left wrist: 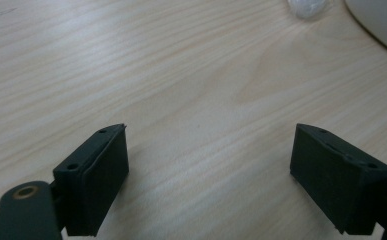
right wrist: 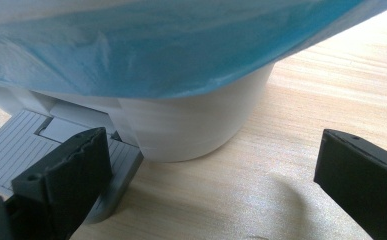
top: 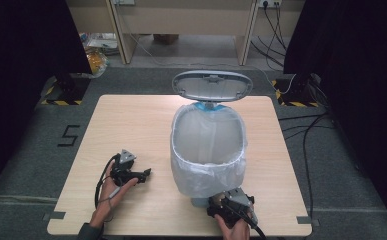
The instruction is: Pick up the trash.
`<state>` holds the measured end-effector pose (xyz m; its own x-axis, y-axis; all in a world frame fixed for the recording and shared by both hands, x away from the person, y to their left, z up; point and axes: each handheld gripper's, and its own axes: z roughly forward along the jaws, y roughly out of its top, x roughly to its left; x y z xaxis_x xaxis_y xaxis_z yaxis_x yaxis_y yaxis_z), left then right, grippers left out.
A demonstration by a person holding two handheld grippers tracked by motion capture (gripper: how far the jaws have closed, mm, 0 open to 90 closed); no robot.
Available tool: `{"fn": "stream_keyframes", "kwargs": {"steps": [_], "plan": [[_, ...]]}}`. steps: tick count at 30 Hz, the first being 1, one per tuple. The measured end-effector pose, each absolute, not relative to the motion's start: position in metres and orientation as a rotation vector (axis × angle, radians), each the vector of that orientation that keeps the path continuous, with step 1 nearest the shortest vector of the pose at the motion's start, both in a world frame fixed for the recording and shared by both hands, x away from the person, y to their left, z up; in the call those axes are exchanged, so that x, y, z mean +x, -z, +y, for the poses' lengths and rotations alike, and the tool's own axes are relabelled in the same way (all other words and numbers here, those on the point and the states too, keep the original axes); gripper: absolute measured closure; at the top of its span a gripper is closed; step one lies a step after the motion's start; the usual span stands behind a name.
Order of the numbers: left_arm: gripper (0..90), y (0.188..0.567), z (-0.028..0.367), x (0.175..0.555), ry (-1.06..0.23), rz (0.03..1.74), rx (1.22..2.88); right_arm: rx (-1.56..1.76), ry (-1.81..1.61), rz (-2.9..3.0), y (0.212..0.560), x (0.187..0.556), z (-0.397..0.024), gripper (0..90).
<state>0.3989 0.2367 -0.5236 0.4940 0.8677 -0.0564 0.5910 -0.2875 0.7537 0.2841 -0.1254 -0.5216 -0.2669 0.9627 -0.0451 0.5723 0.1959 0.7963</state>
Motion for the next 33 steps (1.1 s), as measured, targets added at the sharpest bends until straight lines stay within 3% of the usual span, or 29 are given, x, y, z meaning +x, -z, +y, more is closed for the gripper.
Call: {"fn": "stream_keyframes", "kwargs": {"steps": [3, 23, 33], "plan": [[15.1, 0.522, 0.231, 0.406, -0.427, 1.195, 1.951, 1.427, -0.914, 1.917, 0.522, 0.284, -0.125, 1.9], [20.2, 0.514, 0.159, 0.450, -0.422, 0.982, 1.951, 1.422, -0.913, 1.916, 0.522, 0.284, -0.125, 1.9], [35.2, 0.513, 0.144, 0.464, -0.417, 0.950, 1.985, 1.419, -0.910, 1.918, 0.522, 0.283, -0.124, 1.9]]}}
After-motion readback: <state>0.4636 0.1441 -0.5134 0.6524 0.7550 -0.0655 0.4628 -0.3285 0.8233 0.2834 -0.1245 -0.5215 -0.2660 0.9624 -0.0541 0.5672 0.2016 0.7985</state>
